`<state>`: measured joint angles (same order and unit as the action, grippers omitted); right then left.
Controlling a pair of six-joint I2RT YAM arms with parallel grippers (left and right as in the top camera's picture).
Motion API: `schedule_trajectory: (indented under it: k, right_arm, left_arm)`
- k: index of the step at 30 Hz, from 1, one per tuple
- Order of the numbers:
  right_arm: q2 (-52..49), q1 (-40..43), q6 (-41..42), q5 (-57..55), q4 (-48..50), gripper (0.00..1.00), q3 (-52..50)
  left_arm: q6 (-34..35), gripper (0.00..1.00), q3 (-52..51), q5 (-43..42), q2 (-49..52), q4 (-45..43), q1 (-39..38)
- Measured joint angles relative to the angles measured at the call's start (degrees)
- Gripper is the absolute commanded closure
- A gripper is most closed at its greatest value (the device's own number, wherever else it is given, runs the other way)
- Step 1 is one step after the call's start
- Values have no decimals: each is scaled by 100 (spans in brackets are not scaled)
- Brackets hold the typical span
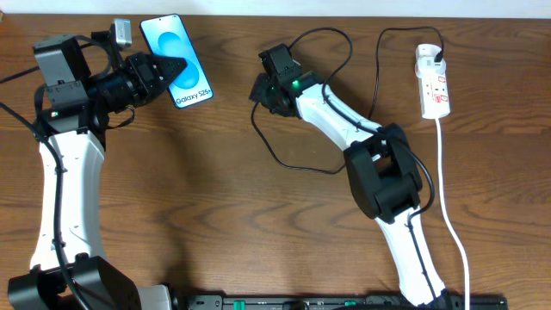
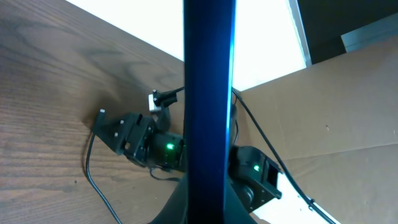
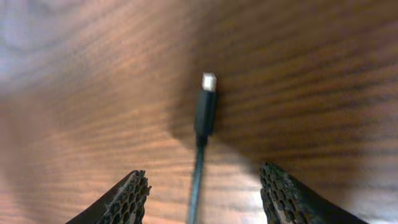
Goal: Plug charger to phone and switch on socket
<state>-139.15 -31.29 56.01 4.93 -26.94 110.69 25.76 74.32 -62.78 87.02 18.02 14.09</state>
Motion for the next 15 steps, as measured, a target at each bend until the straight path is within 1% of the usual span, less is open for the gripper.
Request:
schedule_trajectory:
  k: [4,7,8,11,15]
  right_arm:
    - [-57,-2,199,-136,92,47,26]
    - [-122,-2,278,-223,149,55,90]
    - [-166,-2,328,-249,177,59,114]
    - [-247,-17,345,-284,229,65,177]
    - [-374,-68,350,-332,304,66,295]
  left_arm:
    - [0,93,0,2,0,4,0]
    - [2,93,0,2,0,48,0]
    - [0,93,0,2,0,74,0]
    - [0,93,0,2,0,153,0]
    - [0,93,0,2,0,162,0]
